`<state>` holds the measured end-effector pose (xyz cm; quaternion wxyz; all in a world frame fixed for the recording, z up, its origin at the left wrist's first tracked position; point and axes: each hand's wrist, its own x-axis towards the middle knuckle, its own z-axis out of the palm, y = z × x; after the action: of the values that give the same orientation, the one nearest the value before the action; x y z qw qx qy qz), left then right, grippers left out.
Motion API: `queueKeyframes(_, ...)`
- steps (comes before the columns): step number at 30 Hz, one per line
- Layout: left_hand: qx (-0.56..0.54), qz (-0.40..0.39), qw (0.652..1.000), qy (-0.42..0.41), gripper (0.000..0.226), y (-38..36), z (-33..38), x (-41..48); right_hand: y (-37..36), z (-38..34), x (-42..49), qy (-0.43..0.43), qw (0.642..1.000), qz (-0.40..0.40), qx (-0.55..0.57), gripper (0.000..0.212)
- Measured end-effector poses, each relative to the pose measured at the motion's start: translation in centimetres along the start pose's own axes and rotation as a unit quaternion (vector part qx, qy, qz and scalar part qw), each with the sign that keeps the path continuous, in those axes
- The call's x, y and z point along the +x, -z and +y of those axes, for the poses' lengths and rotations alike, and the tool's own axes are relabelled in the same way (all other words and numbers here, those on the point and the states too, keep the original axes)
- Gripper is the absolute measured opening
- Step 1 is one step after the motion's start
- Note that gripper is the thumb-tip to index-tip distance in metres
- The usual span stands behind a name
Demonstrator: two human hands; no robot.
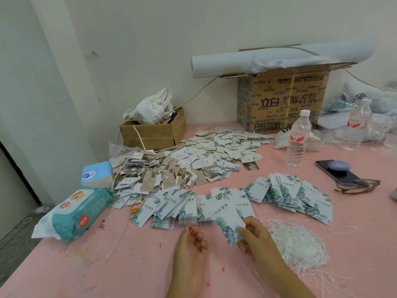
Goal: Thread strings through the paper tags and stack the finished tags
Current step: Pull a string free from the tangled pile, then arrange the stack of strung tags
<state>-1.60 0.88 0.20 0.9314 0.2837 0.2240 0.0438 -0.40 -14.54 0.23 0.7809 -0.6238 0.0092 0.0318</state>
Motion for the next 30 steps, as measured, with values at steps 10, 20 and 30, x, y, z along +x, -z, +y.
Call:
queueKeyframes(10, 0.001, 0.011, 1.0, 0.013, 0.017, 0.1, -0.1, 0.3, 5.2, -4.6, 5.0, 0.063, 0.96, 0.273, -0.008, 0.006)
queueKeyframes(20, 0.037, 0.031, 0.999, -0.005, 0.021, -0.4, -0.5, 0.6, 8.7, -6.0, 10.7, 0.048, 0.914, 0.39, -0.102, 0.029)
queueKeyframes(30, 0.056, 0.028, 0.998, -0.029, 0.022, -0.2, -0.7, 0.4, 5.0, -3.5, 6.8, 0.224, 0.82, 0.216, -0.48, 0.042)
